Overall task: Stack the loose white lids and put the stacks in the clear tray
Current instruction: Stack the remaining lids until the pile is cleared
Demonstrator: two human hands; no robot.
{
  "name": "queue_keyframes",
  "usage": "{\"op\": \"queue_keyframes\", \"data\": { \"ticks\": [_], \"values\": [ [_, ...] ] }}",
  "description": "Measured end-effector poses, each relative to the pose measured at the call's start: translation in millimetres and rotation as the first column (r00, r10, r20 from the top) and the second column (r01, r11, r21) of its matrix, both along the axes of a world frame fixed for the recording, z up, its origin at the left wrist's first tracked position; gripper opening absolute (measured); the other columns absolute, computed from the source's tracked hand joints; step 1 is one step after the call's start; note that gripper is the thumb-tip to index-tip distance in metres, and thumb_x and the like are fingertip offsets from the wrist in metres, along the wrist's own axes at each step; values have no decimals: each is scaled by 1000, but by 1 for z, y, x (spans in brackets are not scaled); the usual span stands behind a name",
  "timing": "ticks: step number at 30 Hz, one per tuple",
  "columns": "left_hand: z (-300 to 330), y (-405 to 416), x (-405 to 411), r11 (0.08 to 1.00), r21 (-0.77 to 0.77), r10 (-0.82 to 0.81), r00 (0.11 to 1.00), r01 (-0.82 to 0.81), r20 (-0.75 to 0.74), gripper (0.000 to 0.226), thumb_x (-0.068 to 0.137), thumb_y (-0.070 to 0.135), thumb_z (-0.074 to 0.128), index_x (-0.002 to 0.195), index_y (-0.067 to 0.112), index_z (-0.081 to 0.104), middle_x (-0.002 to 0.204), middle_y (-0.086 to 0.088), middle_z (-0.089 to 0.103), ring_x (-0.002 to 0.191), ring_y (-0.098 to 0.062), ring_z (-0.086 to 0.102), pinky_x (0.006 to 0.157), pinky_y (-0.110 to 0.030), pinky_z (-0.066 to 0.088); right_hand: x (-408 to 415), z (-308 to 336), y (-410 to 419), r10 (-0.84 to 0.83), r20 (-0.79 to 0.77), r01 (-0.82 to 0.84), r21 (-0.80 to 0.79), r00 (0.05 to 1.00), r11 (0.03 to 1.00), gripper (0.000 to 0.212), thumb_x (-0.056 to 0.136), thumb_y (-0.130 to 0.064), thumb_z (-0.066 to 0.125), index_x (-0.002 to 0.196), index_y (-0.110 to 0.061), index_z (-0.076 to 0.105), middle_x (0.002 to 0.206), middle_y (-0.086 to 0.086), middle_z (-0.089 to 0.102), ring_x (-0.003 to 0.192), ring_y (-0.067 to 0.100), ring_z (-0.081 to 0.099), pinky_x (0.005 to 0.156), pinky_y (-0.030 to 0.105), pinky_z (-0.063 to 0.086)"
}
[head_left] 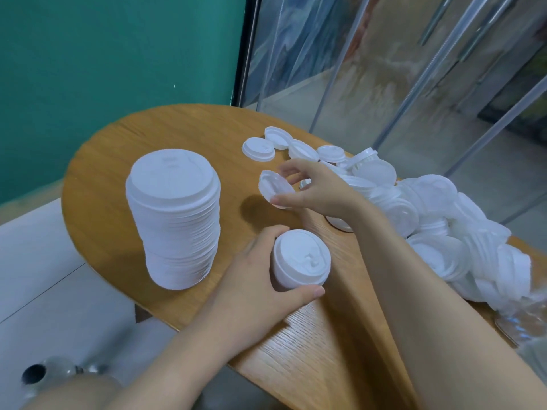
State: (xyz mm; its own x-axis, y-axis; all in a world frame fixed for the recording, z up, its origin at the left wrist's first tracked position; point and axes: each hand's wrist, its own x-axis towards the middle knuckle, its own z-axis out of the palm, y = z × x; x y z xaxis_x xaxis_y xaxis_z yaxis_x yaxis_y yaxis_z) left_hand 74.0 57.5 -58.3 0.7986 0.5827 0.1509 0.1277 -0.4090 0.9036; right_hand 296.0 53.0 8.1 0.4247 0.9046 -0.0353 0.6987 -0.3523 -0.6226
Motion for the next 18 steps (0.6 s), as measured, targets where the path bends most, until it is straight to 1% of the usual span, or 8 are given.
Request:
{"op": "queue_keyframes", "data": {
  "ticks": [3,6,9,11,13,16,17,18],
  "values": [
    [1,0,1,1000,-2,-6,1000,6,4,77,66,58,88,129,52,43,123,32,54,117,13,47,89,-3,36,-8,9,-10,-25,-80,36,130,996,991,61,78,-44,89,133,-33,62,119,-17,66,105,0,64,85,20,48],
    [1,2,2,1000,-11,-13,1000,13,10,75,64,58,89,126,49,46,122,29,57,115,12,50,87,-4,38,-22,20,-25,-25,-170,69,258,985,964,60,76,-43,89,129,-35,63,115,-12,69,101,8,68,91,31,56],
    [1,3,3,999,-32,-20,1000,20,11,78,62,58,90,128,46,49,121,25,60,113,10,54,87,-5,40,-40,28,-47,10,-280,93,352,960,932,60,73,-40,86,128,-35,63,119,-3,72,103,18,71,96,39,58],
    [3,3,3,999,-41,-13,1000,14,15,79,61,53,92,128,43,50,114,22,65,106,7,58,81,-7,42,-52,29,-62,29,-342,115,392,939,913,68,72,-40,85,135,-29,62,121,2,73,105,21,72,90,35,59],
    [4,3,5,998,-63,-12,999,14,29,72,62,48,94,121,42,53,106,22,67,99,7,60,74,-9,44,-63,26,-75,24,-381,149,417,924,896,72,72,-40,84,139,-24,62,122,7,71,106,23,72,86,32,58],
    [5,4,7,994,-107,-33,999,37,38,64,64,48,93,114,44,54,104,21,68,92,5,63,65,-15,47,-72,14,-91,-1,-385,172,411,923,895,75,74,-39,84,143,-23,58,128,9,68,112,26,69,96,45,58],
    [4,4,8,992,-118,-41,998,45,41,64,64,50,93,115,45,55,107,21,68,94,5,64,67,-19,49,-74,10,-95,-9,-382,175,402,924,899,76,74,-38,84,144,-23,57,130,8,67,113,26,69,99,47,57],
    [4,4,8,991,-123,-44,998,49,44,66,63,51,93,116,46,55,110,21,68,98,4,64,73,-23,52,-76,7,-99,-20,-377,179,393,926,902,76,74,-38,83,144,-22,57,130,7,67,116,25,68,101,49,55]
  ]
}}
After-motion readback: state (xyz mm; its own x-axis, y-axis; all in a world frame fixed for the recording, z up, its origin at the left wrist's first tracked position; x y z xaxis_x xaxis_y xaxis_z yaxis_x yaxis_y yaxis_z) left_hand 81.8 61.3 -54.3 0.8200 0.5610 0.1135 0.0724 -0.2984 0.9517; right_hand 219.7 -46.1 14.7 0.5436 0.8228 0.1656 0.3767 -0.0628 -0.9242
